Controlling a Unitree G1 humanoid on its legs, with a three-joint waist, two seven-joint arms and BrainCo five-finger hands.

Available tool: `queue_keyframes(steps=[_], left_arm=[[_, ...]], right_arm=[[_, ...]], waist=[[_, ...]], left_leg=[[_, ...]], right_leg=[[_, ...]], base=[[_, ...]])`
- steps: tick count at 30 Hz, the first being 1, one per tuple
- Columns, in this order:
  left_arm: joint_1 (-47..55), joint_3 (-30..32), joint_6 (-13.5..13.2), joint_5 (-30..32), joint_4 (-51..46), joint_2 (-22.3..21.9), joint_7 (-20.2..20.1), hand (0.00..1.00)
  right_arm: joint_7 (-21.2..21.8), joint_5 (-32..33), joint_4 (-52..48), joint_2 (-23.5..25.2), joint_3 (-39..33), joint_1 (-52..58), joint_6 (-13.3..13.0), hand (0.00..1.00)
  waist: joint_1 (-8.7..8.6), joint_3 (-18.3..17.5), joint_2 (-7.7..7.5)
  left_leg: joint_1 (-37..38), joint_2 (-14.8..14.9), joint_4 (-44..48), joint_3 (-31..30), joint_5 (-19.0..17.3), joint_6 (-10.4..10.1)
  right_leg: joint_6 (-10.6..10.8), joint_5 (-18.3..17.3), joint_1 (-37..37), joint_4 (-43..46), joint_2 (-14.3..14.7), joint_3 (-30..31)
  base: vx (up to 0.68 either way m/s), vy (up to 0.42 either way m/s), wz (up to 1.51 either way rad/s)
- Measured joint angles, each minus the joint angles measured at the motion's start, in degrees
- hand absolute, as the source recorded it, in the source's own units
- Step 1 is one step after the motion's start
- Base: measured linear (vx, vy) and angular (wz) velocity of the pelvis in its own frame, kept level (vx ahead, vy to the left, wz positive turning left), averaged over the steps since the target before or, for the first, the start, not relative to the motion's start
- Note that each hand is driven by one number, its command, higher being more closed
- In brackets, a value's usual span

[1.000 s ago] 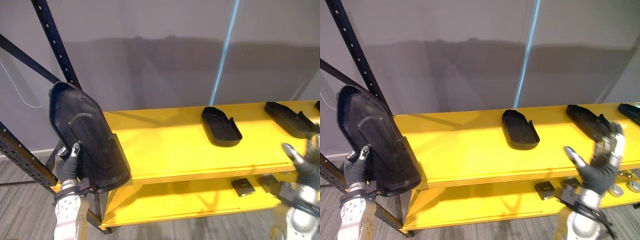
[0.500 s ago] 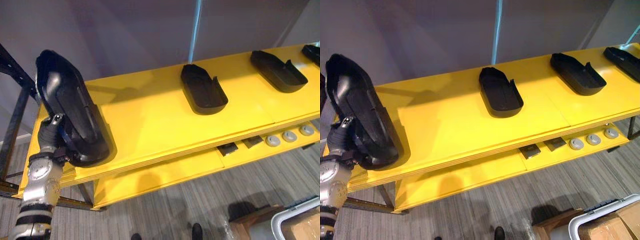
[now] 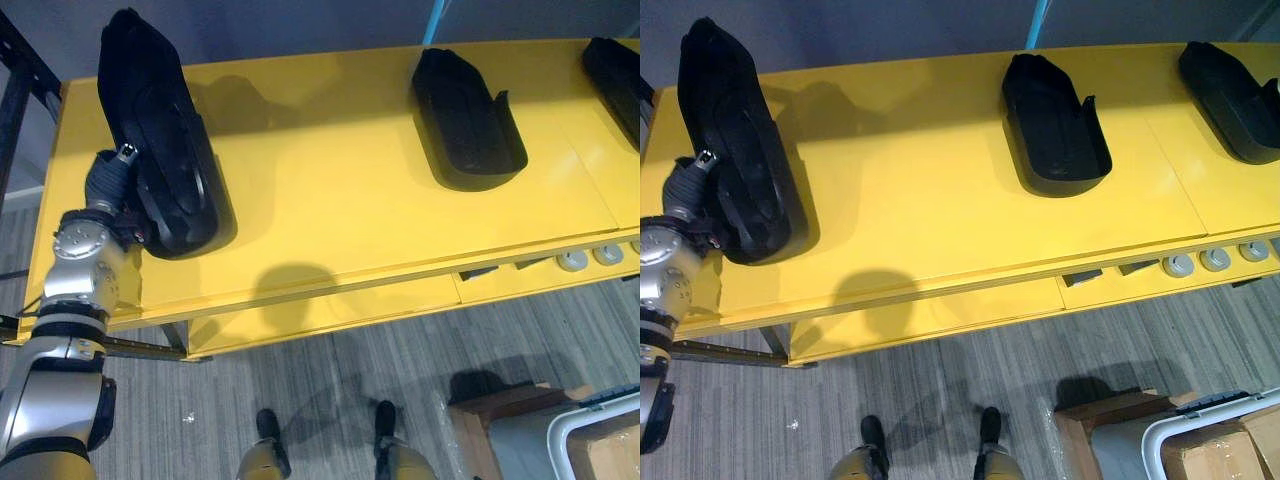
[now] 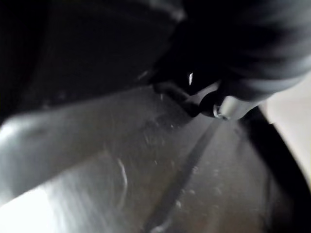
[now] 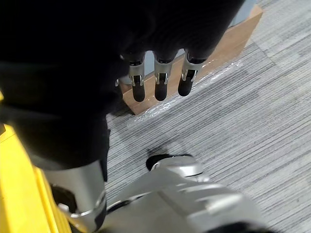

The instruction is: Walk over and take plastic housings, then place them on the shelf

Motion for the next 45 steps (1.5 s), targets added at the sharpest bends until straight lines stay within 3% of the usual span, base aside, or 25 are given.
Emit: queue_keyframes(steps=[10,19,28,32,33,35,39,42,43,45], left_arm=[[-2.8,0.0,1.4,6.3,2.3,-0.3,-0.6,0.0],[-3.3,-0.6,1.4,7.4,2.1,-1.4,-0.3,0.0],[-3.6,-0.7,1.9,5.5,2.2,-2.2,-0.6,0.0],[-1.6,1.2,2.4,5.2,-3.1,-2.3,1.4,0.0],[0.3,3.0,2.1,5.1,-6.9,-2.4,2.6,1.0],[11.3,13.1,-2.6,6.3,-23.9,-6.4,8.3,1.0],[31.4,23.9,-7.8,12.2,-45.5,-20.1,15.0,1.0],[45.9,23.1,-9.0,17.9,-58.0,-33.3,15.8,1.0],[48.4,22.1,-9.0,18.9,-59.6,-35.7,15.7,1.0],[56.9,17.0,-8.9,21.3,-62.3,-42.7,14.3,1.0]], right_arm=[[1.4,1.1,1.3,-0.8,0.3,0.0,0.1,0.0],[1.9,2.1,3.0,-1.0,0.7,0.0,0.2,0.0],[2.4,2.0,5.7,-1.0,-0.3,-0.1,1.3,0.0],[2.9,1.8,10.3,-0.4,-4.2,-0.3,2.4,0.0],[2.9,1.8,11.0,-0.1,-5.0,-0.3,2.5,0.0],[2.7,1.9,13.2,0.6,-7.5,0.1,2.7,0.0],[2.3,1.8,16.0,0.1,-9.7,1.3,2.7,0.0],[2.3,1.8,17.4,0.3,-11.5,1.2,2.6,0.0],[2.4,1.8,17.4,0.2,-11.5,1.2,2.6,0.0],[2.4,1.8,17.5,0.4,-11.5,0.9,2.4,0.0]], waist=[[0.28,0.0,-0.08],[-0.25,-0.4,-0.67],[-1.08,-1.0,-1.1],[-2.0,-3.6,-0.78],[-2.33,-4.1,-0.79],[-2.48,-6.7,-0.19],[-1.65,-11.4,1.46],[-0.72,-13.4,1.92],[-0.68,-13.5,1.91],[-0.56,-14.0,1.91]], left_leg=[[1.4,-0.3,-0.1,0.8,0.0,0.0],[4.5,-1.2,-2.6,1.1,1.2,-0.2],[11.0,-4.2,-10.3,1.0,5.4,-0.2],[14.4,-6.1,-15.4,-0.1,7.9,0.1],[14.9,-6.3,-16.0,-0.5,8.1,0.2],[17.0,-6.9,-18.4,-0.9,8.8,0.1],[20.6,-7.3,-21.9,-1.4,9.2,-0.3],[21.3,-7.4,-22.9,-2.1,9.3,-0.4],[21.4,-7.4,-23.1,-2.2,9.3,-0.4],[21.5,-7.3,-23.4,-2.2,9.4,-0.5]], right_leg=[[0.3,-0.7,0.2,0.8,-0.5,0.3],[0.3,-0.7,2.3,0.4,-0.9,0.2],[0.7,-1.0,6.2,-0.5,-1.8,-0.3],[0.9,-1.1,8.8,-1.5,-2.7,-1.7],[1.0,-1.2,9.4,-1.8,-2.8,-1.9],[1.2,-1.3,11.5,-3.4,-2.9,-2.6],[1.2,-1.3,15.6,-6.6,-2.5,-3.7],[1.4,-1.5,16.9,-7.6,-2.3,-4.5],[1.4,-1.5,17.0,-7.8,-2.2,-4.6],[1.4,-1.5,17.1,-8.1,-2.0,-4.5]], base=[[0.01,0.017,-0.02],[0.0,0.007,0.01],[-0.01,0.003,0.07],[-0.01,0.014,0.18],[0.03,0.02,0.26],[0.06,0.028,0.18],[0.1,0.017,0.11],[0.09,0.012,0.1],[0.06,0.013,0.07],[0.04,0.013,0.0]])
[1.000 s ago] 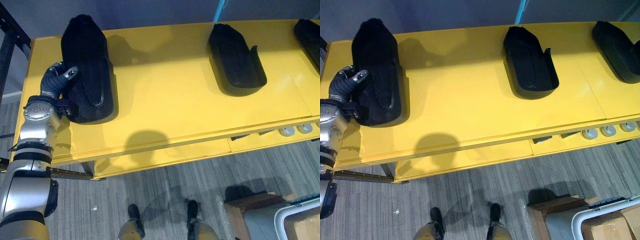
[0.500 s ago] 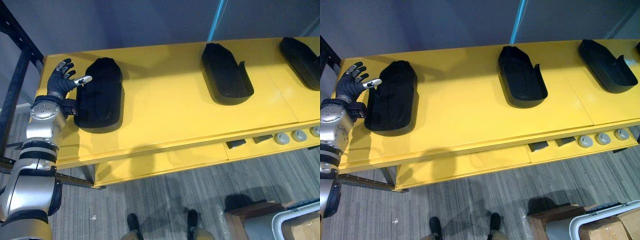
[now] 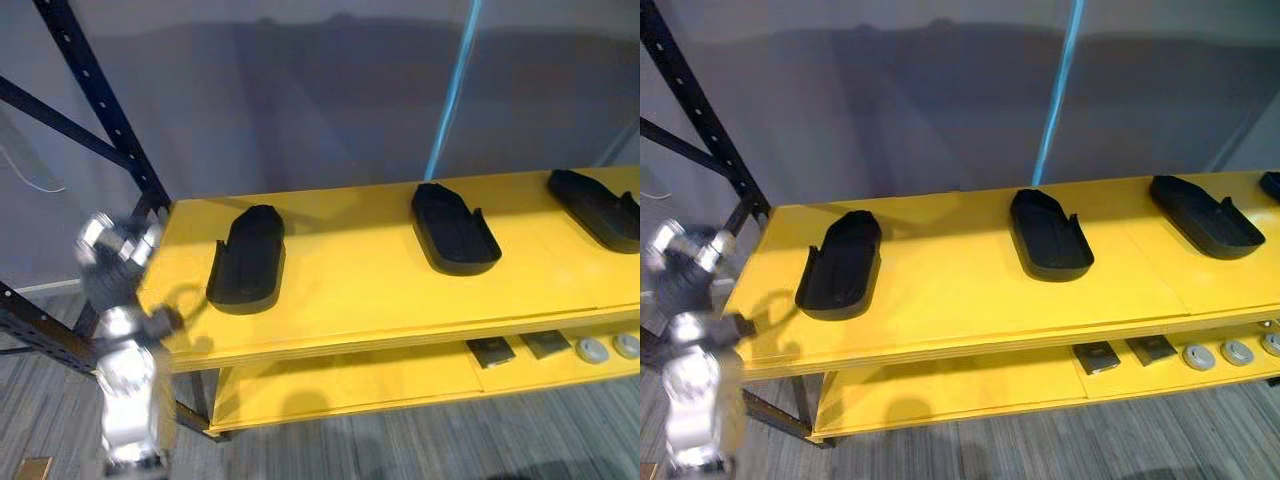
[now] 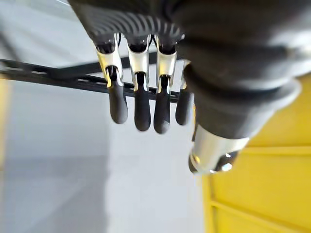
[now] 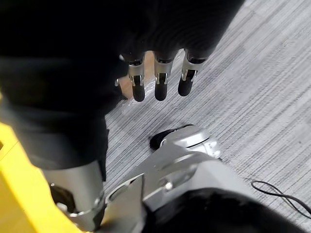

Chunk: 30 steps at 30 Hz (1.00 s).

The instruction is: Walk over and take plastic housings, then place them on the shelf

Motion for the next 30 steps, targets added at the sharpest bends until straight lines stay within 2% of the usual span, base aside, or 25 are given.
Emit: queue_keyframes(steps=[1,2,4,9,16,23,30], left_arm=[[1.0,-0.8,0.1,0.2,0.0,-0.7,-0.4,1.0],[4.2,-4.2,0.2,1.1,0.0,-2.5,-1.4,1.0],[5.2,-5.7,0.2,1.3,0.2,-2.8,-2.7,1.0],[2.7,-6.1,0.2,1.9,4.4,-2.4,-3.8,1.0],[-5.7,-6.0,0.7,1.9,10.0,-1.2,-1.4,1.0],[-11.2,-2.4,1.2,1.9,12.1,-1.2,1.8,1.0],[-13.6,-1.2,1.5,1.8,15.1,-0.5,2.1,1.0]], right_arm=[[0.0,0.0,0.0,0.0,0.0,-0.1,0.0,0.0],[0.0,0.0,0.9,-0.1,0.1,-0.3,-0.2,0.0],[0.0,0.0,1.2,-0.1,0.3,-0.3,-0.3,0.0],[-0.1,0.0,-0.6,-0.4,2.8,-0.1,-0.3,0.0],[-0.4,0.0,-4.4,0.0,6.8,-0.3,-0.3,0.0],[-0.7,0.1,-7.9,0.9,7.2,-0.8,-0.3,0.0],[-0.8,0.2,-7.9,0.7,7.9,-1.0,-0.3,0.0]], waist=[[0.0,0.0,-0.01],[0.13,0.0,-0.06],[0.1,-0.2,-0.07],[0.1,0.1,-0.62],[0.18,2.5,-2.66],[0.31,4.0,-2.77],[0.24,4.6,-2.7]], left_leg=[[0.1,0.0,0.0,0.0,0.0,0.0],[0.8,0.2,-0.3,0.5,0.0,0.0],[0.9,0.3,-0.3,0.8,0.0,0.0],[-1.2,1.1,0.1,1.1,0.2,-0.2],[-5.1,2.2,1.5,1.3,0.3,-0.7],[-5.7,2.6,2.2,3.3,-0.5,-1.0],[-6.4,2.8,3.9,4.1,-1.7,-1.0]], right_leg=[[0.0,0.0,0.1,0.0,0.0,0.1],[0.0,0.0,0.5,0.0,0.3,0.7],[0.0,0.0,0.5,-0.1,0.4,1.1],[-0.2,-0.2,-1.7,0.6,0.9,1.3],[-0.4,0.3,-5.2,1.0,1.8,1.5],[-0.5,0.4,-6.6,1.0,2.1,3.1],[-0.6,0.4,-7.4,1.0,2.2,4.3]], base=[[0.03,0.014,-0.1],[0.01,0.011,-0.11],[-0.01,0.008,-0.09],[-0.05,0.002,-0.02],[-0.02,-0.007,-0.03],[0.04,0.01,-0.11],[0.0,0.008,-0.08]])
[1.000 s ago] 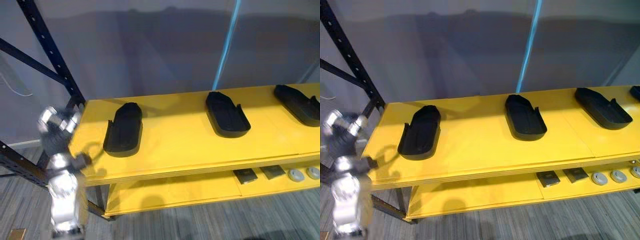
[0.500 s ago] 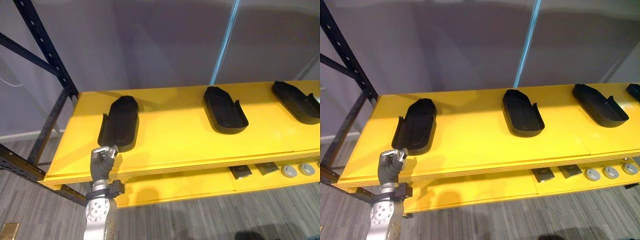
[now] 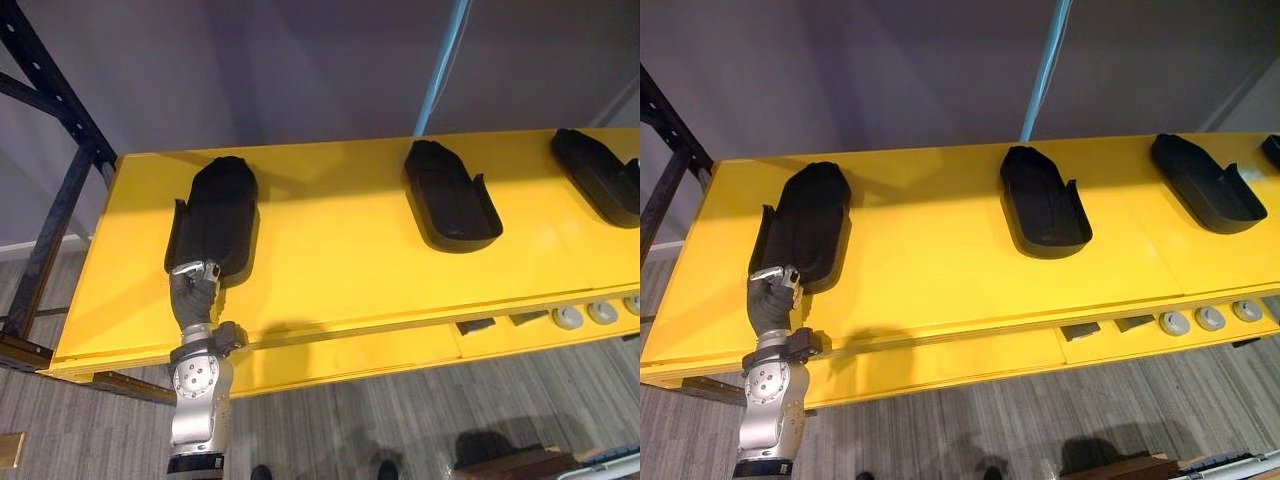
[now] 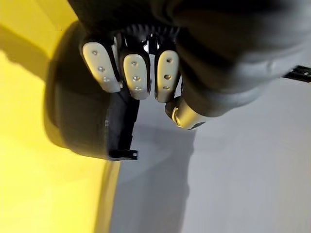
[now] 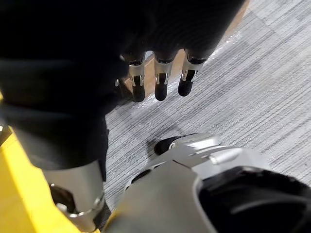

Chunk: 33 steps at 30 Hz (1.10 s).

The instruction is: Walk over and take plastic housings, then place them on the shelf

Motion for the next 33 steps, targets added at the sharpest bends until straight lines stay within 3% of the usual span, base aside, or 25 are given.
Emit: queue_keyframes(steps=[9,10,12,15,17,20,23,25,27,29,30,31,33], left_arm=[[-2.2,0.6,0.3,-0.2,1.7,0.5,0.7,1.0],[-2.2,0.3,0.4,-0.3,1.5,0.4,0.9,0.0],[-1.6,-1.1,0.6,-0.9,-1.2,-0.2,1.1,0.0],[3.6,-6.8,0.1,-0.9,-14.6,-2.4,0.8,0.0],[8.8,-11.6,-2.0,1.0,-23.3,-5.3,-0.4,0.0],[13.9,-16.4,-5.5,2.5,-26.3,-7.6,-0.3,0.0],[16.9,-18.6,-6.4,3.0,-26.3,-7.8,-0.2,0.0],[18.2,-19.0,-6.5,3.1,-25.9,-7.7,0.1,0.0],[18.4,-18.5,-6.6,4.0,-25.6,-7.7,1.3,0.0],[18.3,-18.6,-6.6,6.3,-25.6,-7.8,2.2,0.0],[18.3,-18.6,-6.6,7.1,-25.6,-7.8,2.3,0.0],[17.8,-18.8,-6.5,8.3,-25.5,-7.8,2.4,0.0],[16.0,-21.0,-6.3,10.3,-25.0,-7.8,2.5,0.0]], right_arm=[[0.0,0.1,0.0,0.0,-0.1,-0.2,0.0,0.0],[0.0,0.2,0.0,0.0,-0.2,-0.2,0.0,0.0],[0.0,0.2,0.0,0.1,-0.5,-0.2,0.0,0.0],[0.0,0.8,0.2,0.3,-1.2,-0.2,0.0,0.0],[0.0,1.2,0.3,1.0,-3.1,-0.2,0.0,0.0],[-0.4,1.3,0.9,0.8,-3.0,-0.1,-0.3,0.0],[-0.7,1.3,1.6,0.2,-2.1,-0.1,-0.7,0.0],[-1.4,1.3,3.0,-0.8,-0.1,-0.5,-0.7,0.0],[-2.1,1.8,2.5,-1.8,2.3,-2.2,-0.8,0.0],[-2.3,3.1,-0.3,-2.6,5.6,-3.7,-1.1,0.0],[-2.2,3.7,-1.3,-2.5,6.3,-4.1,-1.1,0.0],[-2.0,4.5,-2.7,-1.7,7.1,-4.1,-1.3,0.0],[-1.8,6.8,-5.0,-0.6,6.5,-1.9,-1.4,0.0]], waist=[[-0.07,0.6,0.11],[-0.05,0.7,0.12],[-0.02,0.8,0.16],[-0.04,0.9,0.29],[0.02,1.0,0.42],[0.15,0.7,0.8],[0.62,0.2,1.13],[2.11,0.2,1.17],[3.41,-0.2,1.4],[4.56,-1.5,3.43],[4.59,-2.1,4.2],[3.64,-2.8,3.75],[2.04,-2.8,2.98]], left_leg=[[0.0,0.1,0.4,0.3,-0.3,0.0],[0.0,0.1,0.5,0.3,-0.4,0.0],[-0.2,0.1,1.0,0.0,-0.6,0.0],[0.0,0.1,1.6,-0.5,-1.0,0.1],[1.4,0.1,1.8,-0.9,-1.3,0.0],[3.8,0.3,1.8,-1.5,-1.8,-0.2],[4.9,0.5,2.5,-1.8,-2.5,-0.3],[4.8,1.7,9.2,-3.5,-6.3,-0.1],[3.0,1.7,20.0,-14.7,-11.2,1.6],[2.9,1.4,28.0,-27.8,-18.0,-1.1],[3.6,0.9,29.1,-30.3,-19.8,-1.8],[4.0,-0.9,30.7,-33.6,-22.4,-1.2],[5.3,-3.7,31.2,-34.5,-27.2,0.0]], right_leg=[[0.0,0.0,-0.1,0.0,0.1,0.4],[0.0,0.0,-0.1,0.0,0.1,0.4],[0.0,0.0,-0.1,0.0,0.0,0.3],[0.0,-0.2,0.7,0.0,0.0,0.2],[0.1,-0.8,2.4,-0.1,0.0,-0.1],[0.3,-1.6,5.4,0.0,0.0,-1.0],[0.5,-2.0,6.6,0.1,0.1,-1.2],[0.3,-2.7,6.8,1.7,0.7,1.3],[0.2,-2.8,6.0,4.1,2.0,7.2],[0.5,-3.1,2.1,8.5,5.5,14.9],[1.0,-3.5,0.9,10.1,6.5,16.8],[1.9,-4.6,-1.8,13.6,7.1,19.7],[3.4,-5.6,-4.8,17.6,6.3,23.3]], base=[[0.0,0.001,-0.01],[0.0,0.0,0.0],[0.0,0.003,0.02],[0.01,0.006,0.06],[0.02,0.002,0.09],[0.0,-0.006,0.13],[0.0,0.003,0.0],[-0.01,0.011,-0.53],[-0.03,0.014,-1.38],[-0.13,0.19,-2.02],[-0.25,0.346,-1.78],[-0.23,0.303,-1.16],[-0.25,0.301,-0.76]])
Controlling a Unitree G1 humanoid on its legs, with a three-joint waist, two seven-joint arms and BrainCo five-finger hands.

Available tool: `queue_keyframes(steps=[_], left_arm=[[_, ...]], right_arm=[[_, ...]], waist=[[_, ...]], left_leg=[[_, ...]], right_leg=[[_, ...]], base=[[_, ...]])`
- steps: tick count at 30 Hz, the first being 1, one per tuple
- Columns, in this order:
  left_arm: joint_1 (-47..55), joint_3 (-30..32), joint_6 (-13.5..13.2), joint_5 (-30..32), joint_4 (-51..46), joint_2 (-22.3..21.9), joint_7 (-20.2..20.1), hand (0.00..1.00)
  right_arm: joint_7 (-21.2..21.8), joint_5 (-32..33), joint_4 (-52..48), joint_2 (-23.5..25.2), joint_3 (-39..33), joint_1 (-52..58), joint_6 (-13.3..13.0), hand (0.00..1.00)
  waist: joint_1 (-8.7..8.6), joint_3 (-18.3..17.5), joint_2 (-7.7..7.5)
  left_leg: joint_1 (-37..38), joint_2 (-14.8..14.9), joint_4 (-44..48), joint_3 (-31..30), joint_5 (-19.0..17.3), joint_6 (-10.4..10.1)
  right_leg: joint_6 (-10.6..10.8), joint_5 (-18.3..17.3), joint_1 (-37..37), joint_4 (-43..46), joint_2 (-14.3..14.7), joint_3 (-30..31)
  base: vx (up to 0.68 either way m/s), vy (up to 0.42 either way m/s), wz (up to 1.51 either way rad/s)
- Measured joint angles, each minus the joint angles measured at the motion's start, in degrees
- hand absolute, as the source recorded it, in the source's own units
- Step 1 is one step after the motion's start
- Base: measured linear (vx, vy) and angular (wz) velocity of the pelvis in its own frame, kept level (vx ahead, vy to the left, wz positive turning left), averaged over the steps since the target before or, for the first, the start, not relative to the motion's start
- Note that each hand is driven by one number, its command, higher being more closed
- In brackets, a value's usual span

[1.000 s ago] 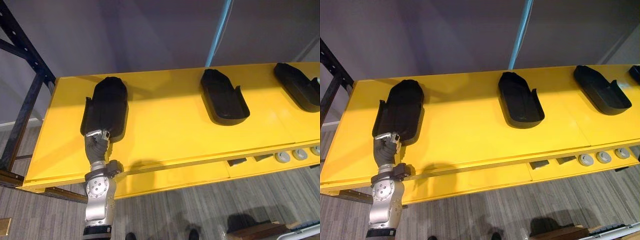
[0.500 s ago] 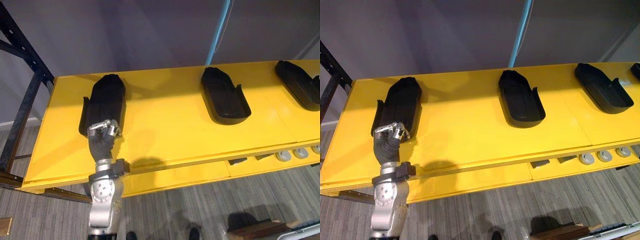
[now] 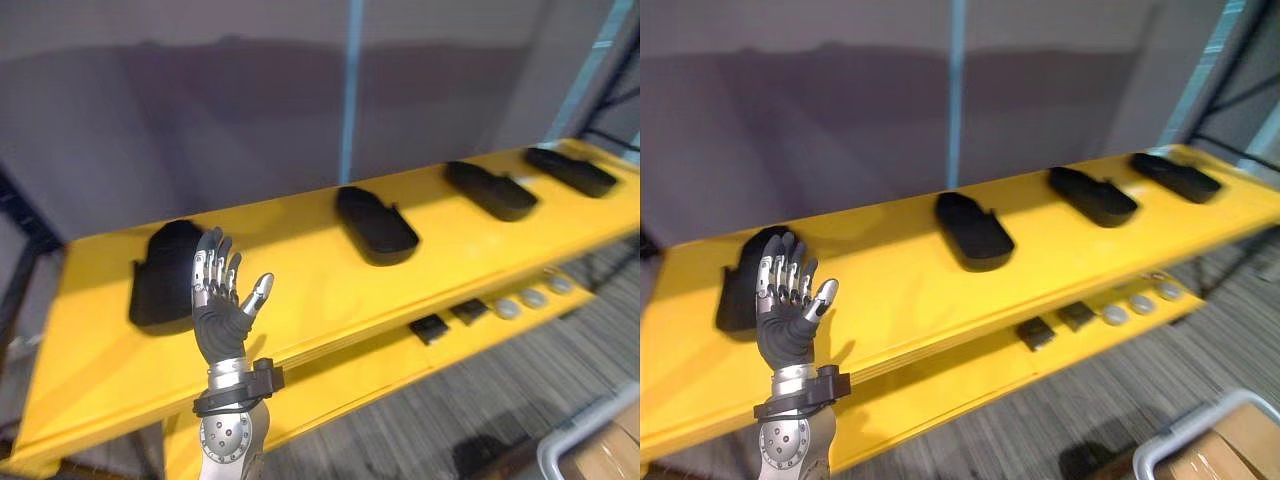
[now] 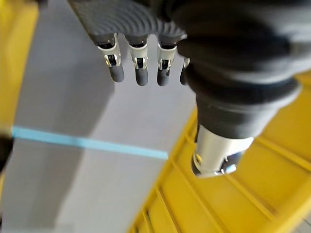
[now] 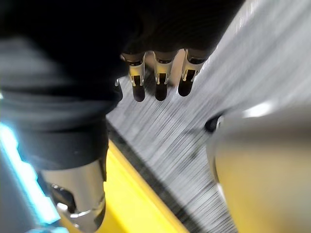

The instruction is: Walk over and take plastic housings, then place them on the shelf

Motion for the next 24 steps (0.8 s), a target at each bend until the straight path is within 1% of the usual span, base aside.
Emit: queue_keyframes(steps=[1,2,3,4,5,6,7,8,9,10,11,12,13,14,15,16,17,18,19,20,21,22,23,24], left_arm=[[-0.7,-1.1,0.1,0.5,0.5,0.0,-0.2,0.0],[-1.3,-1.6,0.2,1.3,0.8,0.0,-0.2,0.0],[-1.7,-2.0,0.2,1.3,1.3,0.0,-0.2,0.0],[-2.0,-2.1,0.5,1.6,2.1,0.1,-0.4,0.0],[-2.2,-1.9,0.6,1.7,2.1,0.0,-0.4,0.0],[-2.4,-1.5,0.5,1.8,2.0,-0.1,-0.4,0.0],[-2.4,-0.7,0.8,1.7,2.2,-0.1,-0.4,0.0],[-2.4,-0.3,1.1,1.7,2.2,-0.1,-0.4,0.0],[-2.5,-0.1,1.2,1.7,2.3,-0.1,-0.4,0.0],[-2.5,-0.1,1.3,1.7,2.3,-0.1,-0.5,0.0],[-2.4,0.2,1.6,1.7,2.4,-0.1,-0.5,0.0],[-1.8,0.8,2.1,1.9,2.4,-0.1,-0.5,0.0],[-1.1,1.2,2.5,2.5,2.8,-0.1,-0.6,0.0],[-0.3,1.9,3.2,3.3,3.8,-0.1,-0.8,0.0],[0.3,2.9,4.0,3.9,5.7,-0.1,-1.4,0.0],[0.5,3.6,4.2,4.2,7.1,0.2,-1.7,0.0],[1.7,4.6,5.0,4.7,9.8,0.0,-2.8,0.0],[2.2,5.4,5.0,4.7,10.9,-0.2,-3.1,0.0],[2.5,6.5,5.4,4.7,13.2,0.2,-3.5,0.0],[2.8,7.7,6.0,4.5,16.8,0.1,-4.2,0.0],[3.3,8.2,6.3,4.5,18.3,0.3,-4.4,0.0],[3.8,10.3,6.9,4.4,22.2,0.4,-4.6,0.0],[3.7,10.4,6.9,4.4,22.8,0.4,-4.6,0.0],[3.4,11.3,7.1,4.4,26.1,0.7,-5.0,0.0]], right_arm=[[0.0,1.2,-1.0,0.2,-0.9,0.9,0.0,0.0],[0.0,2.2,-2.0,0.9,-0.8,2.1,-0.1,0.0],[0.2,2.4,-2.6,1.1,-0.8,2.9,-0.2,0.0],[0.2,3.2,-3.5,1.4,-1.5,4.0,-0.2,0.0],[0.1,3.1,-3.6,1.9,-1.9,3.9,-0.2,0.0],[0.1,3.1,-3.6,2.3,-1.8,3.7,-0.2,0.0],[0.0,2.2,-3.6,2.5,-1.9,3.8,-0.2,0.0],[-0.2,0.7,-3.6,2.2,-2.0,3.7,-0.2,0.0],[-0.3,-0.8,-4.6,2.0,-2.0,4.0,-0.1,0.0],[-0.4,-1.2,-5.3,2.0,-2.0,4.2,-0.1,0.0],[-0.7,-1.8,-7.9,2.1,-1.8,4.9,0.1,0.0],[-0.9,-2.6,-12.1,2.0,-1.4,5.5,0.3,0.0],[-1.1,-3.2,-16.1,1.9,-0.4,6.1,0.2,0.0],[-1.1,-3.7,-21.8,1.8,0.9,7.1,0.2,0.0],[-0.9,-4.7,-26.4,1.5,2.3,7.9,0.1,0.0],[-0.7,-5.3,-27.6,1.0,2.6,7.4,-0.1,0.0],[-0.1,-6.0,-28.2,0.5,2.5,5.4,-0.5,0.0],[-0.1,-6.1,-28.4,0.7,1.9,4.5,-0.8,0.0],[-0.1,-6.5,-28.7,1.0,1.4,4.2,-1.9,0.0],[-0.1,-6.8,-27.3,0.4,0.7,4.2,-2.0,0.0],[-0.2,-6.8,-26.5,0.0,0.1,4.2,-2.0,0.0],[-0.4,-6.8,-22.8,-0.6,-1.4,3.9,-2.0,0.0],[-0.4,-6.8,-22.1,-0.6,-1.7,3.8,-2.1,0.0],[-0.6,-6.8,-18.0,-0.6,-3.3,3.0,-2.1,0.0]], waist=[[-0.68,0.0,-0.29],[-0.8,0.1,-1.44],[-0.87,0.1,-2.1],[-0.55,-0.2,-2.51],[-0.46,-0.7,-2.13],[0.16,-0.6,-2.62],[0.73,-0.9,-3.35],[0.81,-0.8,-3.26],[0.16,-1.0,-3.18],[0.02,-1.0,-3.2],[-0.34,-1.0,-3.24],[-0.78,-1.3,-3.59],[-0.88,-1.7,-3.6],[-0.87,-2.8,-4.29],[-0.86,-3.9,-4.71],[-0.59,-4.6,-4.2],[0.13,-6.0,-2.58],[0.12,-6.8,-1.69],[-1.33,-6.8,-4.0],[-2.07,-6.6,-4.09],[-2.14,-6.8,-4.04],[-2.09,-6.9,-3.58],[-2.1,-6.9,-3.54],[-2.07,-6.8,-3.47]], left_leg=[[0.7,-0.8,-0.3,0.8,-2.2,0.8],[1.3,-2.8,1.1,3.2,-3.4,1.9],[1.5,-3.3,1.4,4.8,-3.8,2.6],[2.1,-3.8,1.2,9.0,-3.8,4.3],[2.4,-3.3,-1.1,14.1,-1.9,6.4],[2.8,-2.9,-2.4,17.3,-0.7,6.5],[4.2,-2.2,-5.0,22.8,0.9,6.7],[5.7,-1.4,-7.0,26.5,2.1,6.6],[7.3,-0.1,-8.9,30.9,3.5,6.4],[7.7,0.1,-9.1,31.7,3.7,6.4],[8.5,0.7,-9.6,34.0,3.9,6.3],[9.9,0.9,-10.2,37.0,4.2,5.8],[10.5,1.0,-10.4,39.1,4.3,5.6],[10.9,0.9,-10.4,41.3,4.3,5.0],[10.3,-0.1,-11.5,41.2,3.9,4.4],[9.8,-1.0,-13.0,40.1,3.7,4.2],[9.7,-2.0,-18.5,36.1,5.6,6.6],[9.6,-1.5,-20.1,36.2,7.6,6.8],[9.5,-2.5,-20.3,36.4,8.7,5.1],[9.4,-2.2,-20.2,36.0,9.2,5.0],[9.1,-2.2,-20.4,35.3,10.3,6.0],[7.6,-1.5,-20.7,34.7,12.8,6.3],[7.6,-1.4,-20.7,34.6,13.0,6.4],[7.1,-1.5,-20.8,34.4,14.3,6.8]], right_leg=[[0.7,0.2,-0.5,0.4,-0.3,1.4],[2.0,1.7,-0.8,-0.7,-1.0,4.8],[1.6,2.9,-0.6,-2.2,-1.3,6.0],[-3.3,7.7,-0.3,-7.9,-1.7,7.8],[-12.0,14.5,0.3,-14.6,-3.7,2.8],[-11.3,14.7,-1.8,-11.6,-4.6,-3.6],[-9.4,11.7,-4.0,-3.3,-5.5,-14.5],[-9.9,8.3,-3.6,0.0,-5.6,-19.9],[-9.7,2.8,-2.3,6.2,-5.4,-24.0],[-9.8,1.5,-1.9,7.6,-5.4,-24.5],[-9.9,-1.0,-0.9,11.3,-6.1,-25.6],[-9.7,-4.1,0.8,14.7,-7.8,-26.8],[-9.7,-6.4,1.6,16.1,-9.1,-27.2],[-8.5,-8.3,2.5,14.8,-10.2,-27.7],[-8.3,-9.6,3.6,8.9,-8.0,-28.2],[-9.1,-8.7,3.6,5.7,-6.4,-27.0],[-8.4,-5.0,4.1,-1.9,-2.4,-25.1],[-9.8,-5.2,3.4,-0.1,-1.8,-25.1],[-8.2,-8.1,3.5,3.3,-3.8,-23.8],[-9.6,-8.0,5.0,0.0,-2.5,-23.2],[-10.2,-7.0,5.5,-2.0,-1.8,-22.9],[-10.8,-3.3,6.9,-8.2,-0.5,-22.6],[-10.9,-3.0,7.2,-8.9,-0.4,-22.5],[-11.1,-0.9,8.6,-12.6,0.0,-22.4]], base=[[-0.32,0.399,-0.78],[-0.26,0.342,-0.89],[-0.27,0.355,-1.45],[-0.27,0.354,-1.81],[-0.28,0.344,-2.05],[-0.26,0.325,-2.26],[-0.23,0.263,-2.11],[-0.26,0.265,-2.38],[-0.15,0.144,-1.59],[-0.13,0.05,-1.34],[-0.07,-0.034,-1.07],[-0.08,-0.053,-1.31],[-0.04,-0.106,-1.33],[0.02,-0.188,-1.23],[0.03,-0.169,-1.12],[-0.01,-0.131,-1.35],[-0.03,-0.026,-1.22],[0.0,-0.044,-1.01],[0.1,-0.088,-0.35],[0.12,-0.116,-0.07],[0.14,-0.171,-0.2],[0.1,-0.122,-0.21],[0.11,-0.108,-0.23],[0.06,-0.035,-0.04]])
